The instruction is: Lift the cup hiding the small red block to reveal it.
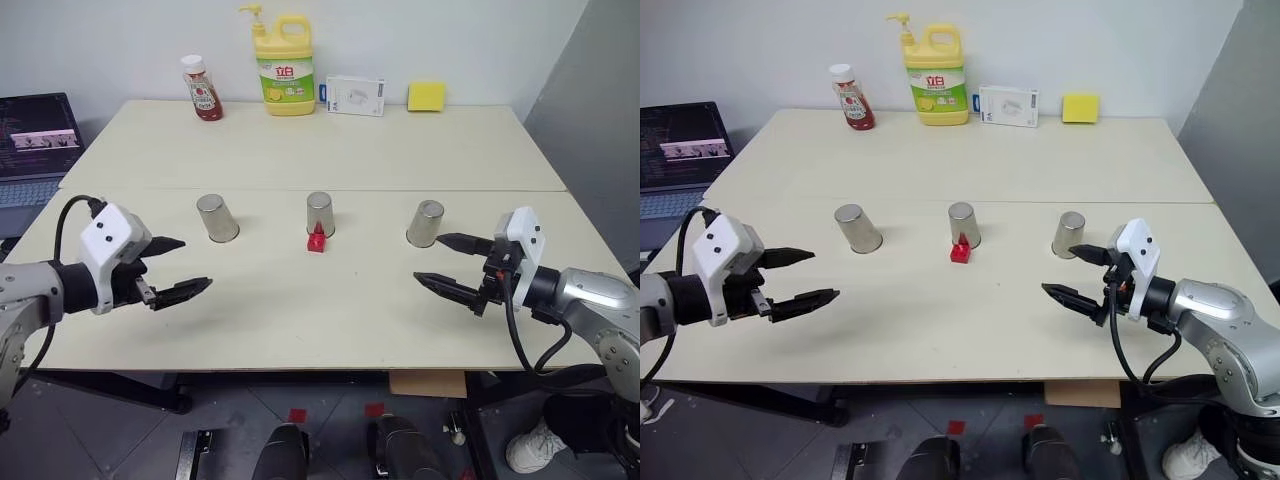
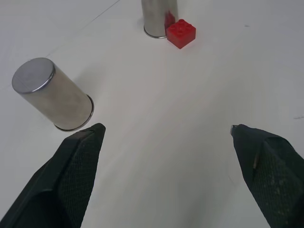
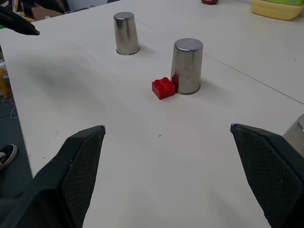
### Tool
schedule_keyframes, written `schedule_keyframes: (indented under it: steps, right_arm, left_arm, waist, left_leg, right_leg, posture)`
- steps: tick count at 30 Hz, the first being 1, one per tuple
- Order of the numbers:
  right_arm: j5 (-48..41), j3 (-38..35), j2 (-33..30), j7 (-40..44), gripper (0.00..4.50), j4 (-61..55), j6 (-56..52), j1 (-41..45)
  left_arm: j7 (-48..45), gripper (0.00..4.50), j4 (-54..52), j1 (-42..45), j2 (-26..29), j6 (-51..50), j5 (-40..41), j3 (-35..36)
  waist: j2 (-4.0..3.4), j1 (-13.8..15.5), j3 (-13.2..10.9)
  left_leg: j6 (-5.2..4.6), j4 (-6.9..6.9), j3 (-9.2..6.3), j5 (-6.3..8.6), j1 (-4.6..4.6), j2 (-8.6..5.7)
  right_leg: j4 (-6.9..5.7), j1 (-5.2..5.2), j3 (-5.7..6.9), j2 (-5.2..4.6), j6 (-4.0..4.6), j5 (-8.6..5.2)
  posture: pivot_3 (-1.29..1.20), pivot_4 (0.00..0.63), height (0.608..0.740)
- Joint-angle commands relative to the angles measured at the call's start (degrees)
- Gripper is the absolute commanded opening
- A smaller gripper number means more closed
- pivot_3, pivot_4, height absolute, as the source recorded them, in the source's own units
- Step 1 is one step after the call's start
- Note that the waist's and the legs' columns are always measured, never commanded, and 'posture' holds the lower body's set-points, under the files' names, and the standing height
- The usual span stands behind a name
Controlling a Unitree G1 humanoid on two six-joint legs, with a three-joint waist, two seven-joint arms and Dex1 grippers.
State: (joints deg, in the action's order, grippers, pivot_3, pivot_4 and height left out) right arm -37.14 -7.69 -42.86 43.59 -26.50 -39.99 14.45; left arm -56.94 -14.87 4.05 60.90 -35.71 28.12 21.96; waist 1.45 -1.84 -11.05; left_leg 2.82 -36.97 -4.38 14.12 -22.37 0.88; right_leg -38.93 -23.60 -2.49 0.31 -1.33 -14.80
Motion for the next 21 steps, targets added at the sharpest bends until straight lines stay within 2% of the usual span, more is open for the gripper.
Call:
schedule_keyframes:
  steps: [1,21]
  right_arm:
    - [0.35,-0.67,0.23,0.45,4.50,-0.02,2.00,1.01]
    - [1.42,-0.75,-0.11,2.79,4.50,1.72,3.44,1.43]
  left_arm:
    - [-0.09,4.50,-1.10,0.43,-0.26,0.91,0.88,2.47]
    - [2.38,4.50,-3.06,0.41,-1.43,0.44,0.83,2.50]
  waist:
    - [0.00,0.00,0.00]
    - [0.00,0.01,0.00]
  left_leg:
    - [0.00,0.00,0.00,0.00,0.00,0.00]
    - [0.00,0.00,0.00,0.00,0.00,0.00]
  right_leg:
    - [0.00,0.00,0.00,0.00,0.00,0.00]
    - [0.00,0.00,-0.01,0.00,0.00,0.00]
  posture:
    - [0.00,0.150,0.740]
    - [0.00,0.150,0.740]
